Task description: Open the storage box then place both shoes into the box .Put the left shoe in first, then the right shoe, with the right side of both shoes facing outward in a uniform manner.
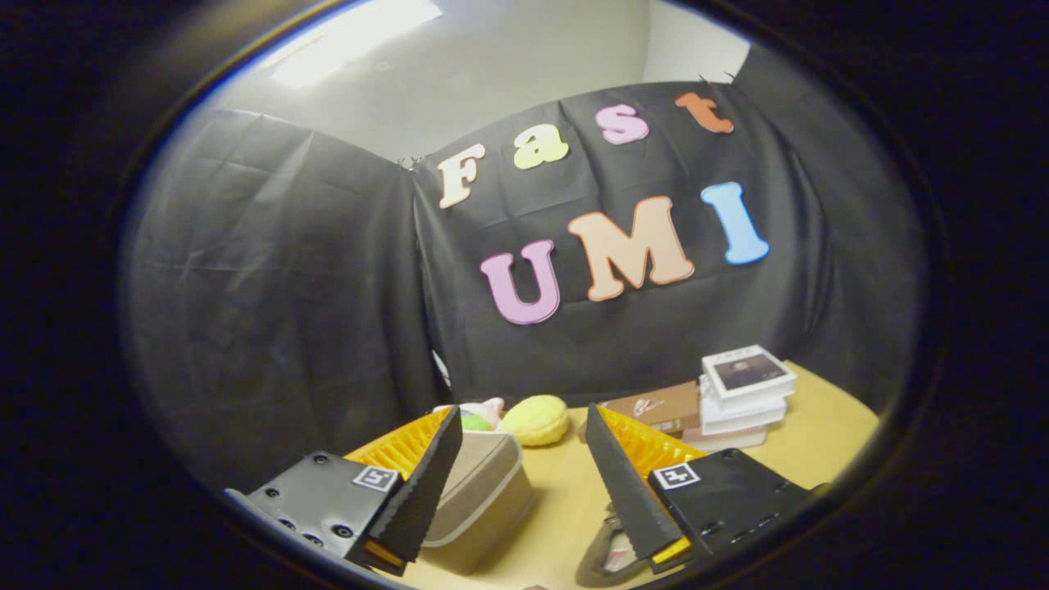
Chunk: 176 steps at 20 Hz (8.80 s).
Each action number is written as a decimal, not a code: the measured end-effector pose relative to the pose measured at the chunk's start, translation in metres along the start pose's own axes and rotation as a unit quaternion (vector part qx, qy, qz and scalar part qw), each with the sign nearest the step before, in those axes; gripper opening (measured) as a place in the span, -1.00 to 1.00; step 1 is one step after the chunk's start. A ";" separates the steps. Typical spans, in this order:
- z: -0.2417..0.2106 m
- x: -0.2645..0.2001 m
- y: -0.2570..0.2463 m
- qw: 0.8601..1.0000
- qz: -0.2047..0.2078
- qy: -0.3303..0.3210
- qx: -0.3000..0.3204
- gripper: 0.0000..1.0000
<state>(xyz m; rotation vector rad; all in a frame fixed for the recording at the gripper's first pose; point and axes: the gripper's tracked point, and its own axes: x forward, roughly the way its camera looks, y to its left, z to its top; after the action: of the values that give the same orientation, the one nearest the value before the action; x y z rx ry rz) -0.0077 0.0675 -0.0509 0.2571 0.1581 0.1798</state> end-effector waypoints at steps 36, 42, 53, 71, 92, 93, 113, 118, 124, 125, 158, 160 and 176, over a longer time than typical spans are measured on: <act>-0.117 0.003 0.076 0.757 0.194 0.233 0.579 0.96; -0.095 -0.001 0.092 0.741 0.228 0.240 0.584 0.51; -0.062 -0.002 0.127 0.809 0.251 0.265 0.461 -0.70; -0.034 0.067 0.304 0.866 0.259 0.295 0.309 -0.93; -0.130 0.090 0.381 0.921 0.285 0.263 0.013 0.67; -0.116 0.090 0.368 0.928 0.281 0.246 0.002 0.83; -0.024 0.024 -0.020 0.977 0.048 0.150 -0.143 0.99; -0.051 0.010 -0.091 0.974 -0.001 0.176 -0.142 0.99; -0.103 -0.007 -0.144 0.965 -0.034 0.238 -0.107 0.99; -0.113 -0.008 -0.152 0.961 -0.039 0.251 -0.105 0.99; -0.142 -0.018 -0.118 0.888 -0.179 0.386 0.177 -0.94; -0.123 -0.013 -0.102 0.894 -0.180 0.367 0.183 -0.94; -0.107 0.074 0.090 0.922 -0.118 0.318 0.189 -0.93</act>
<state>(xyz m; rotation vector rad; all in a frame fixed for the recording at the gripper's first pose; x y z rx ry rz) 0.0313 0.1934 -0.1385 0.5561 0.8739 -0.0173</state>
